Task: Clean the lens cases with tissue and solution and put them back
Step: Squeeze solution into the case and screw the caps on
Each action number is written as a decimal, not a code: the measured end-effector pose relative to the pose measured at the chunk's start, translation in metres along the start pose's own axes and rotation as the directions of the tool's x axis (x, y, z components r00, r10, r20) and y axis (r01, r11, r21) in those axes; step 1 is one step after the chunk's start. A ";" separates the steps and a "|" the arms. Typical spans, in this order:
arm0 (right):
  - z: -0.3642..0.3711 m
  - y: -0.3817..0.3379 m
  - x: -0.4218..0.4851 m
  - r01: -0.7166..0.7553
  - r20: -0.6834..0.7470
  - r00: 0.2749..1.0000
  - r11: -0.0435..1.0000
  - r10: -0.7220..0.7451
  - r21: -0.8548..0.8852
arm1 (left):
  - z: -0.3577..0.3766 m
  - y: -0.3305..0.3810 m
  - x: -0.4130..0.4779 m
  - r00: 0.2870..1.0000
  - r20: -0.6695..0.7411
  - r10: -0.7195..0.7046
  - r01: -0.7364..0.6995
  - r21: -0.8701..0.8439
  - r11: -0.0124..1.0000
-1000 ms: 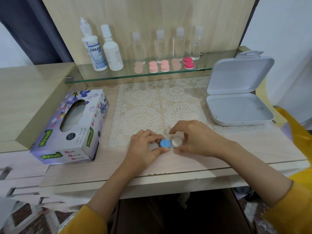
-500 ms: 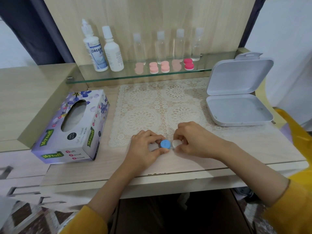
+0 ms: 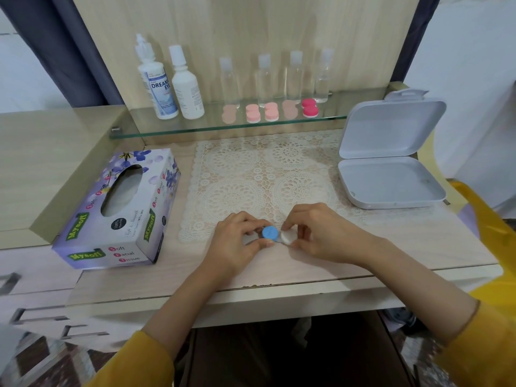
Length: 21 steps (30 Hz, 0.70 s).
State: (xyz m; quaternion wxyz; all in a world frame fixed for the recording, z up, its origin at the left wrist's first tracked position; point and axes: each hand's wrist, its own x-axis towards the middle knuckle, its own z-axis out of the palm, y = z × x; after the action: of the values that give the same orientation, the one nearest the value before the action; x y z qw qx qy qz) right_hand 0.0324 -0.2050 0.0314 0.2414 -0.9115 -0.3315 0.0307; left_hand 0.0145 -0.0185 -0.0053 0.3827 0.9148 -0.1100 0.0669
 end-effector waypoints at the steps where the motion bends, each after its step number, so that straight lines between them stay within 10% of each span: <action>1: 0.000 0.000 0.000 0.002 -0.008 1.000 1.000 -0.002 0.006 | 0.000 0.000 0.001 1.000 0.003 -0.001 0.001 0.015 1.000; 21: -0.099 0.028 0.021 -0.135 -0.390 0.913 0.991 0.116 -0.021 | -0.001 0.006 0.086 0.997 0.057 0.045 -0.057 0.231 0.971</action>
State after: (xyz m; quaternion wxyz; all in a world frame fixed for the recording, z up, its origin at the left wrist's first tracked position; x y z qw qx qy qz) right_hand 0.0866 -0.2518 0.1084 0.2778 -0.9245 -0.2184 -0.1429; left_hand 0.0960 -0.0347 0.0178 0.2684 0.9516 -0.1345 0.0656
